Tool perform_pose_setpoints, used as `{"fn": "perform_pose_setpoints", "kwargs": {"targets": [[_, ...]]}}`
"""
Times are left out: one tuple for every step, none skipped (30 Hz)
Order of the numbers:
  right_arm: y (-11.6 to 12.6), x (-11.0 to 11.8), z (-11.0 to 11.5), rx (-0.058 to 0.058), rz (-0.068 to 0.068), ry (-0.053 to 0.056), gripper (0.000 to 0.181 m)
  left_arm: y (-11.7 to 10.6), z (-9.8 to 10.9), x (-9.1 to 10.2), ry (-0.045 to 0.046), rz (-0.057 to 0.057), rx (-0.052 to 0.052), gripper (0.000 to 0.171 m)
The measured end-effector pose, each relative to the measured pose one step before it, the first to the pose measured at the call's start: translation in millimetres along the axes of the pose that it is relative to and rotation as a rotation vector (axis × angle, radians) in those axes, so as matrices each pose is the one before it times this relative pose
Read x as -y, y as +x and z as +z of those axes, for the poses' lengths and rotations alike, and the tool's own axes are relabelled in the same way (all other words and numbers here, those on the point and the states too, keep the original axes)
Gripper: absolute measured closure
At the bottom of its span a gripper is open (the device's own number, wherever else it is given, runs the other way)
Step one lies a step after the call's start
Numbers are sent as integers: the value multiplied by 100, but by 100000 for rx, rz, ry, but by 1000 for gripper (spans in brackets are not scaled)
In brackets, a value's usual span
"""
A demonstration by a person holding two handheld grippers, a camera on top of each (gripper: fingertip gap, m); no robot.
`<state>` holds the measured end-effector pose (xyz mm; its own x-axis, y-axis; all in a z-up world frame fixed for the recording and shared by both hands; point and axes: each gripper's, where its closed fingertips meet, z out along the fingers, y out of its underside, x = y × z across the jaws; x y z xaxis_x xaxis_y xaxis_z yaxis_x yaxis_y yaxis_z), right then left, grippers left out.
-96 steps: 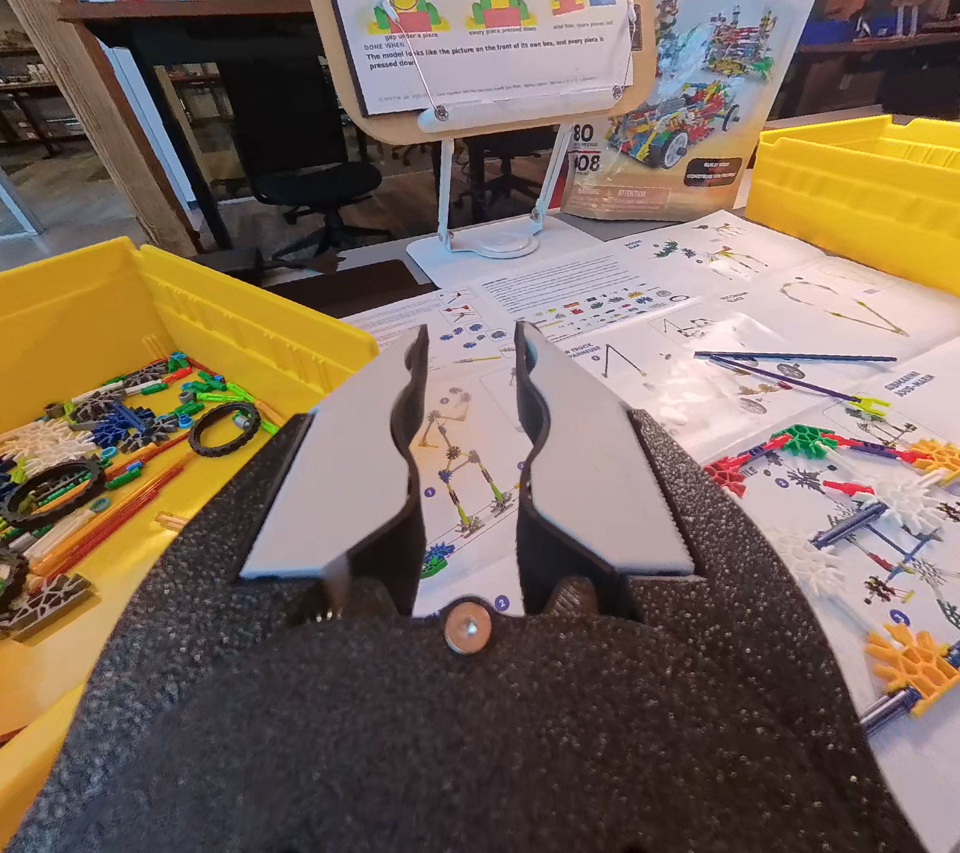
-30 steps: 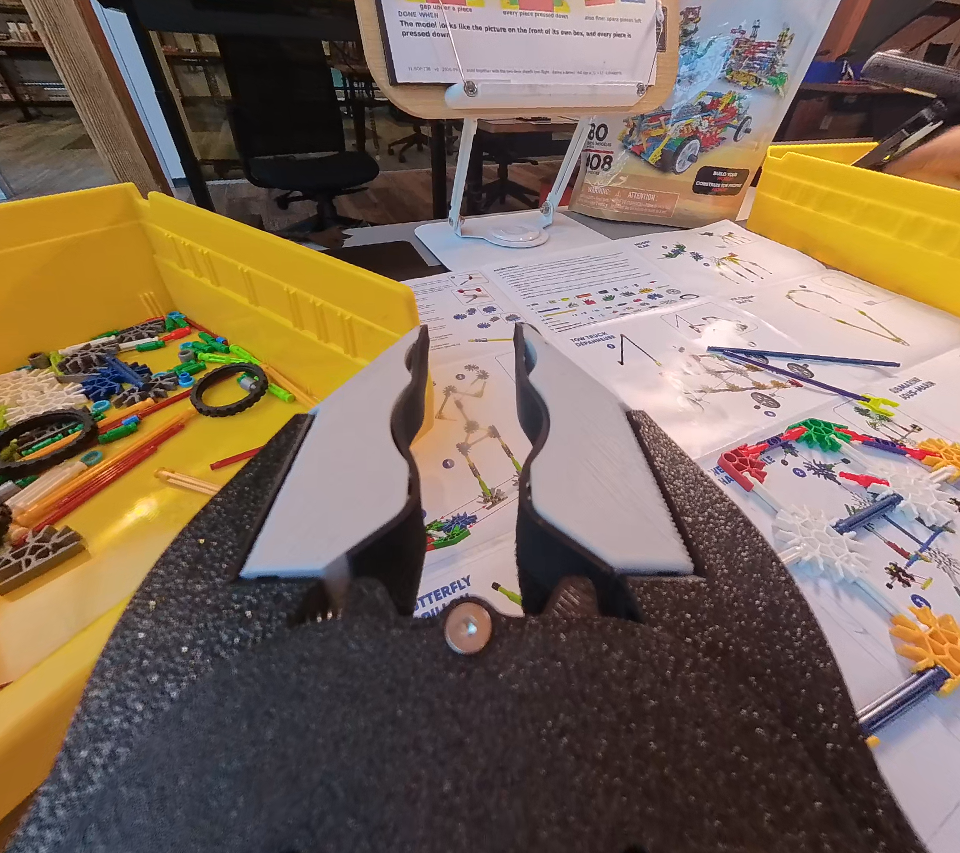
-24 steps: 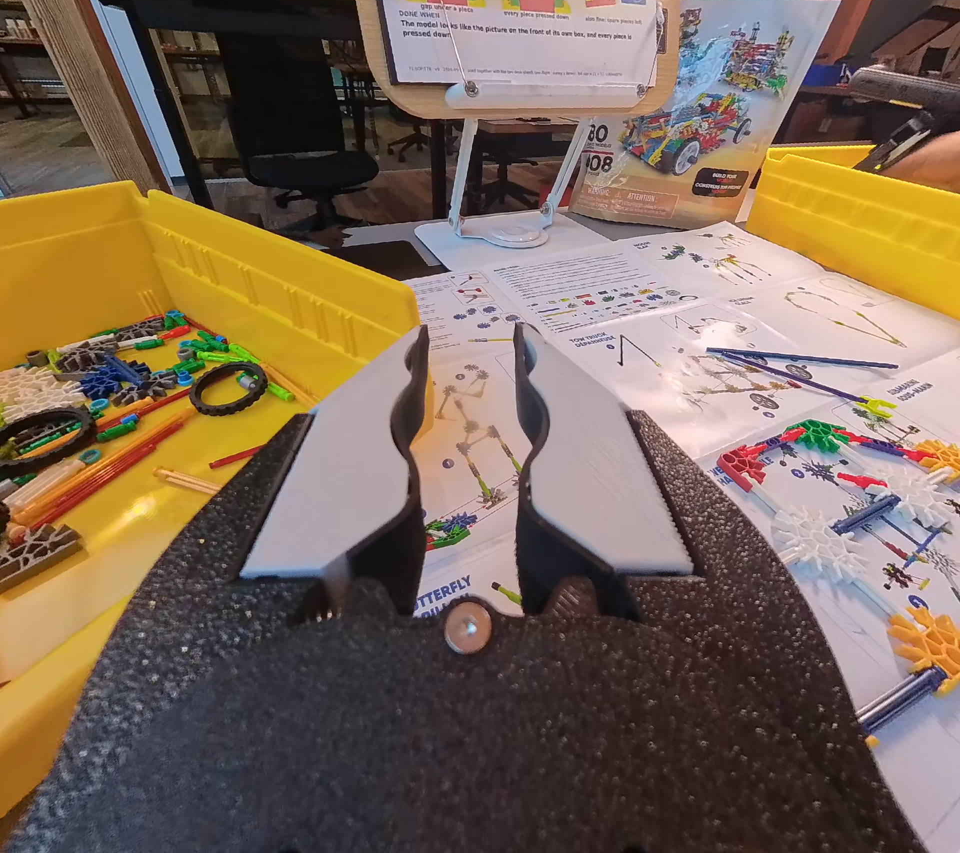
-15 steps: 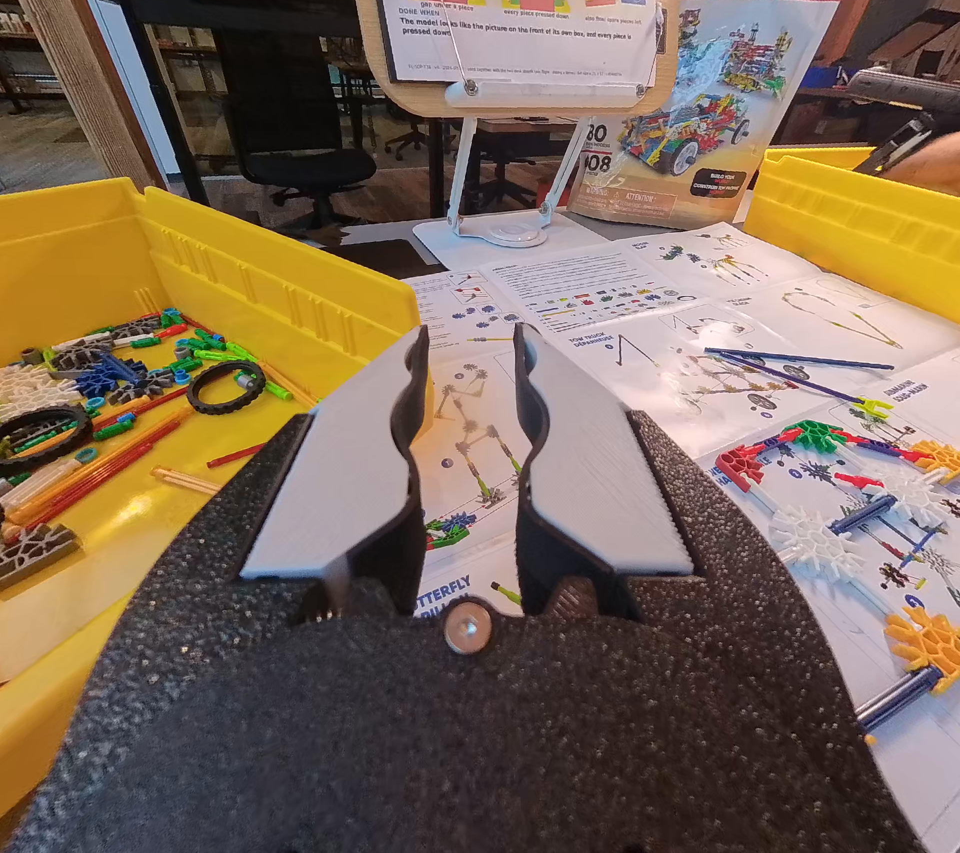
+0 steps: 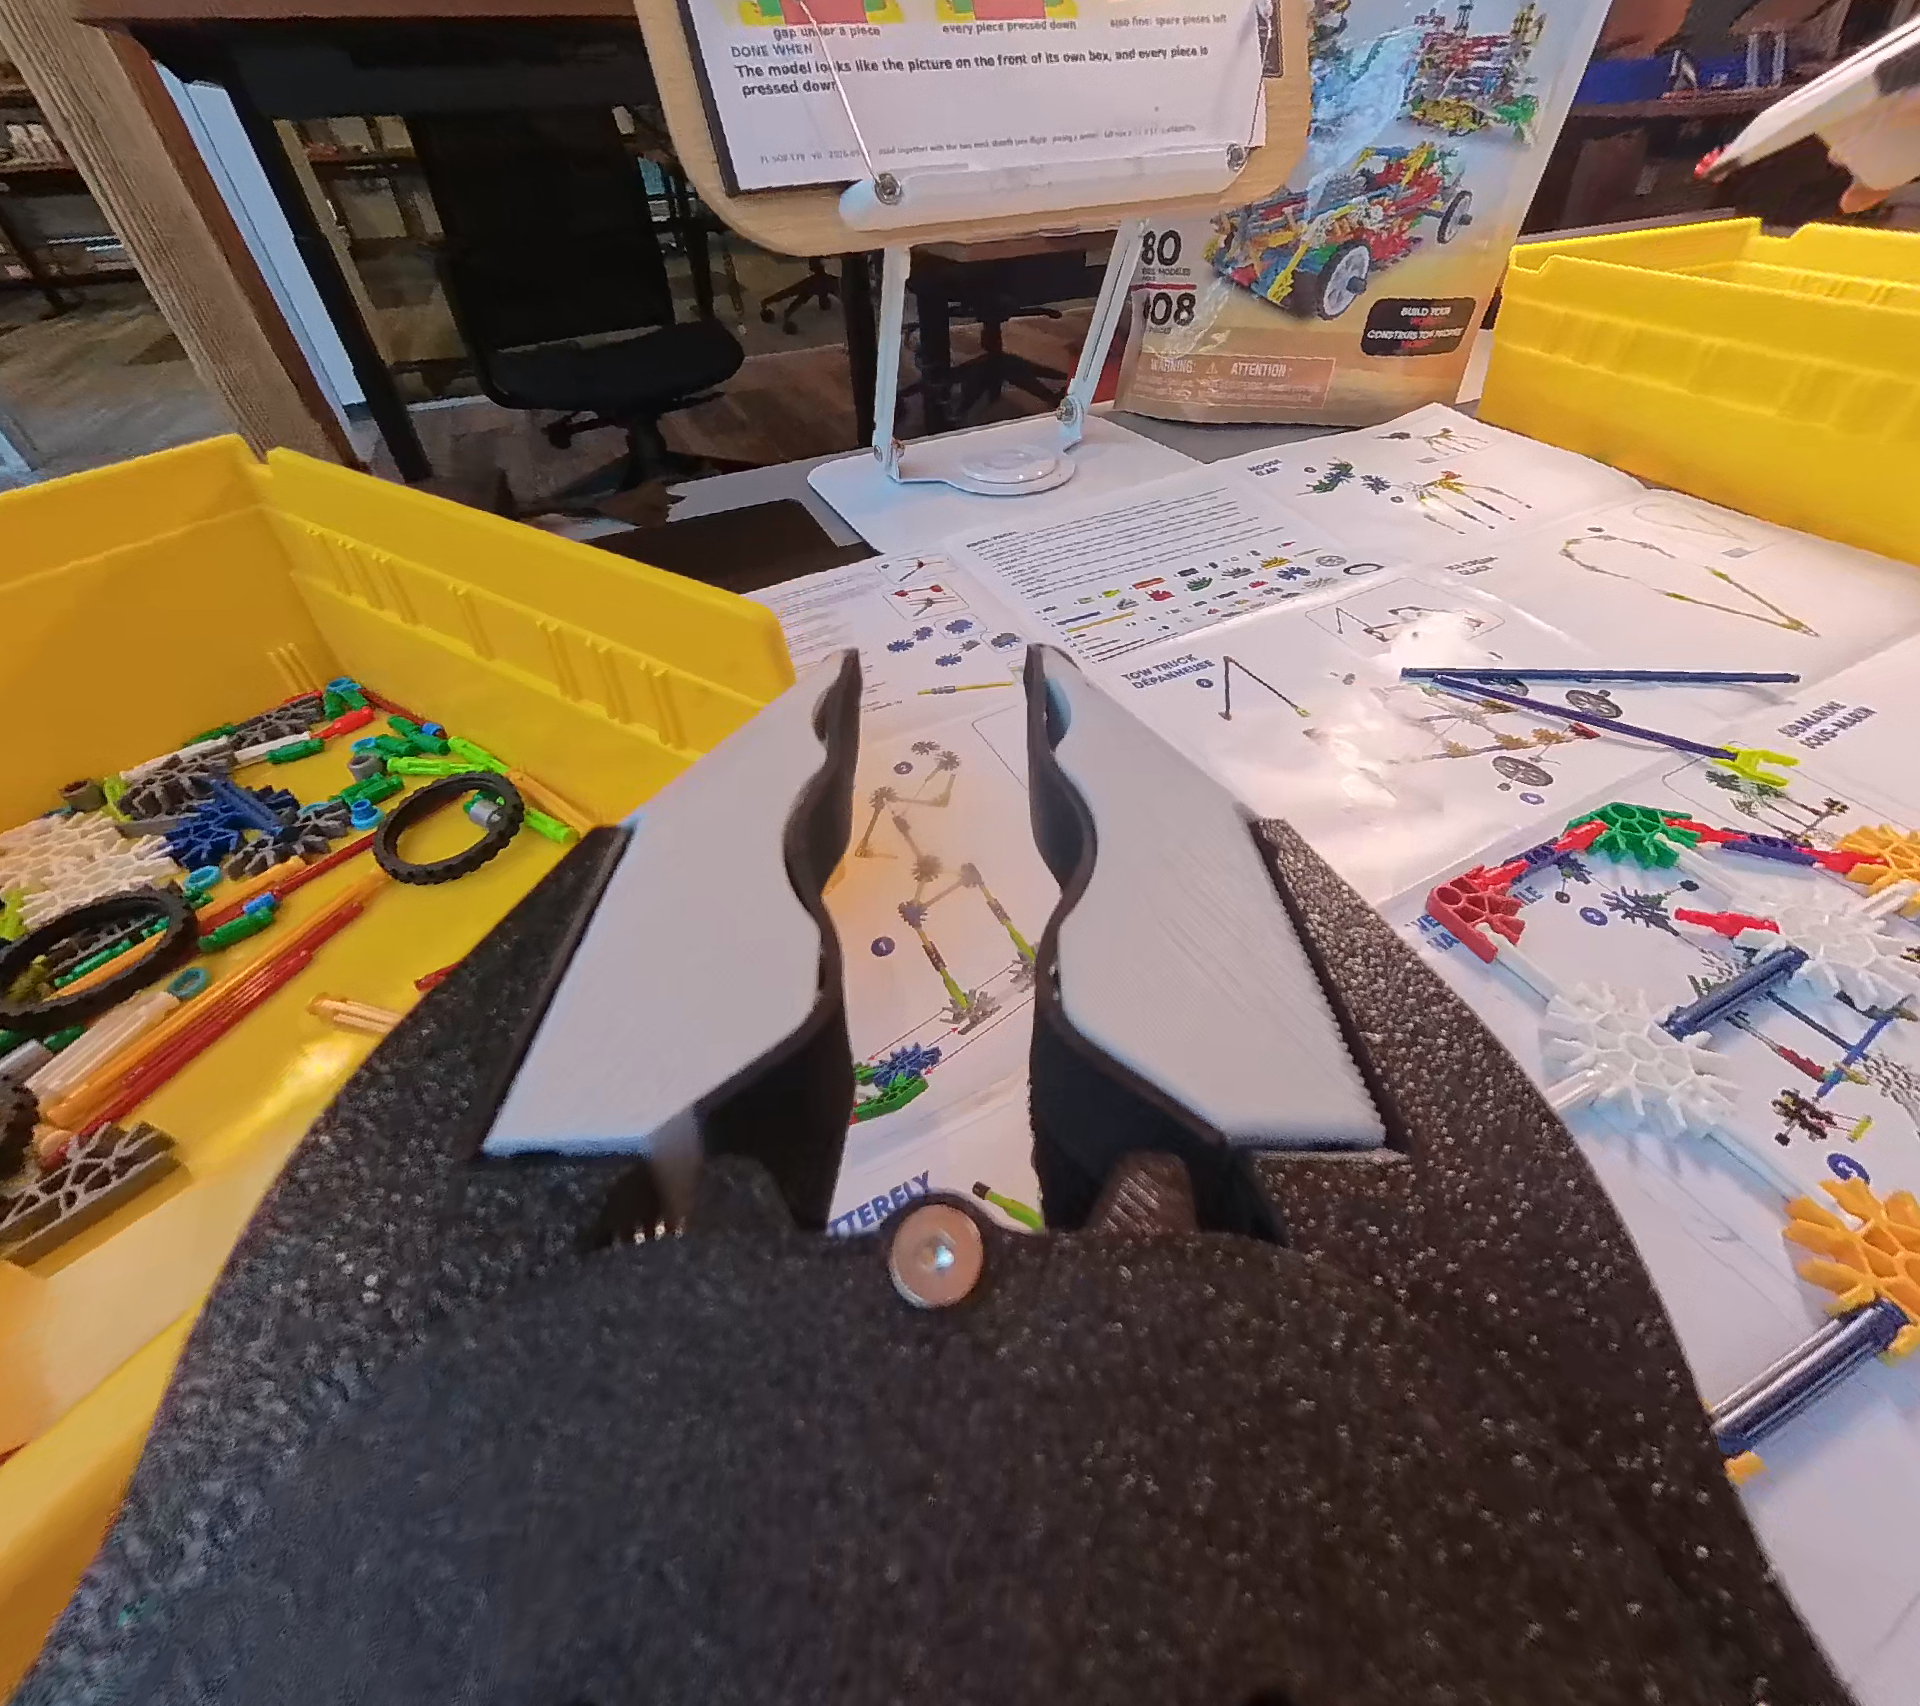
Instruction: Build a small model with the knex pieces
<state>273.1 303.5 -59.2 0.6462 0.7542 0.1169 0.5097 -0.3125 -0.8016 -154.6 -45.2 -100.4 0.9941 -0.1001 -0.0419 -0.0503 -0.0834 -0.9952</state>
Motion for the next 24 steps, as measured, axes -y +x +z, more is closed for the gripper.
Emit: {"fn": "perform_pose_setpoints", "kwargs": {"targets": [[-1795, 1084, -1406, 1607, -3499, 3175, 179, 250, 10, 328, 580, 766, -723, 142], [-2000, 951, -1240, 2380, -3108, 2613, 179, 222, -9, 381, 540, 446, -673, 142], [-2159, 789, -1015, 2897, -2917, 1978, 179, 162, -30, 395, 226, 94, -537, 142], [-2292, 580, -783, 3365, -2847, 1423, 179, 164, -55, 401, -144, -136, -822, 142], [-2369, 347, -509, 3731, -2440, 744, 178, 191, -90, 424, -450, -202, -1355, 142], [-2373, 154, -238, 3865, -1968, 390, 178, 96, -104, 389, -1134, -317, -1102, 142], [-2371, -52, 25, 4230, -1248, 29, 178, 44, -137, 435, -1204, -138, -1098, 142], [-2349, -258, 272, 4578, -742, -450, 178, 193, -144, 567, -435, 399, -2304, 142], [-2187, -383, 497, 4364, -520, -672, 178, 307, -127, 606, -154, 1044, -3234, 142], [-1979, -414, 674, 3977, -229, -639, 178, 286, -66, 517, -433, 1949, -3074, 141], [-1792, -380, 791, 3915, 367, -319, 178, 218, -9, 402, -548, 2736, -2668, 141], [-1604, -284, 883, 3706, 1009, 143, 178, 217, 86, 254, -500, 2803, -2462, 141], [-1401, -163, 950, 3151, 1191, 751, 178, 263, 186, 112, -237, 2271, -2584, 141], [-1286, -145, 1009, 3005, 1112, 625, 179, 360, 294, -17, 127, 1666, -2990, 141], [-1190, -127, 1060, 2850, 917, 513, 178, 453, 399, -162, 289, 1222, -3415, 142], [-1088, -74, 1083, 2717, 957, 640, 178, 504, 506, -294, 478, 602, -3491, 143], [-992, 18, 1089, 2625, 1158, 989, 178, 521, 561, -379, 799, -357, -3377, 144], [-958, -29, 1091, 2742, 871, 497, 178, 555, 597, -474, 1008, -1508, -3415, 145], [-796, -69, 1059, 1944, 44, -46, 178, 677, 579, -529, 1032, -2112, -3901, 146], [-493, 14, 1021, 233, -571, 413, 178, 730, 485, -650, 401, -1923, -3902, 148], [-391, -121, 983, -32, -903, -551, 178, 696, 390, -763, -877, -1115, -3142, 150], [-357, -245, 948, 202, -760, -1209, 178, 656, 269, -847, -1939, 317, -2292, 150], [-283, -247, 888, -30, -493, -1043, 178, 609, 144, -814, -2288, 1734, -1404, 150], [-317, -338, 804, 425, -89, -1500, 178, 590, 54, -707, -2121, 2494, -902, 151]]}}
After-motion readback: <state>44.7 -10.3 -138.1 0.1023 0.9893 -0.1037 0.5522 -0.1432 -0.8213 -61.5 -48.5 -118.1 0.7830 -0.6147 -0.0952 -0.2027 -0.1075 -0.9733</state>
